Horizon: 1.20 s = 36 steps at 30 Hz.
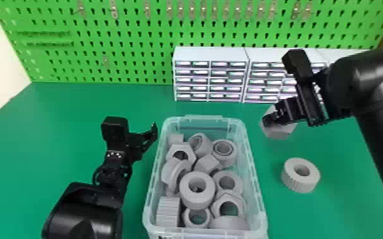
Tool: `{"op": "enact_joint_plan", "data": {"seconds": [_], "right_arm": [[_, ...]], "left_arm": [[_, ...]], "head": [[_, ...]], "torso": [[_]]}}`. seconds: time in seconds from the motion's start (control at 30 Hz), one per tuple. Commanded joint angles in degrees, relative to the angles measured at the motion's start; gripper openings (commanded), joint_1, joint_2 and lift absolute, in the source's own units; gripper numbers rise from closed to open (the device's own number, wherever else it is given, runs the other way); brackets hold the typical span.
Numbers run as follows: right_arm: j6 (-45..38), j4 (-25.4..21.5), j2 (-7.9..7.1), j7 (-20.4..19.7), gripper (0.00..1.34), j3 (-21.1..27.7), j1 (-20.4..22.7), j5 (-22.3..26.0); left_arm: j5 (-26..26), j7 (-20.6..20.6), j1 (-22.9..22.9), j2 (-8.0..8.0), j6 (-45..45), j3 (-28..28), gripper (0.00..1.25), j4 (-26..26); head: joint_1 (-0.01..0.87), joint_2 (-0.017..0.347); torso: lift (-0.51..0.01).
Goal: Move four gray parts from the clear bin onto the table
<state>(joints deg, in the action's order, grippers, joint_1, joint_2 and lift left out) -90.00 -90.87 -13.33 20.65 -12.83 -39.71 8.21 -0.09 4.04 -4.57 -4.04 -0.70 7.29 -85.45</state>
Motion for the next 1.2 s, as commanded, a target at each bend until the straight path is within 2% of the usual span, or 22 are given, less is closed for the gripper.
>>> {"op": "enact_joint_plan", "data": {"seconds": [0.0,0.67,1.17], "right_arm": [[-0.1,0.0,-0.02,0.0,0.33,0.6,0.3,-0.6],[-0.1,1.4,0.06,0.0,0.33,1.7,2.7,-2.0],[-0.1,6.2,0.41,0.0,0.33,-1.2,3.8,-0.6]], "left_arm": [[0.0,0.0,-0.1,0.00,0.0,0.1,1.07,0.0],[0.1,0.4,-0.9,0.09,0.0,0.9,1.07,0.4],[0.4,0.4,-1.3,0.09,0.0,1.2,1.07,0.7]], "head": [[0.693,0.072],[0.693,0.072],[0.693,0.072]], "torso": [[-0.052],[-0.052],[-0.052]]}}
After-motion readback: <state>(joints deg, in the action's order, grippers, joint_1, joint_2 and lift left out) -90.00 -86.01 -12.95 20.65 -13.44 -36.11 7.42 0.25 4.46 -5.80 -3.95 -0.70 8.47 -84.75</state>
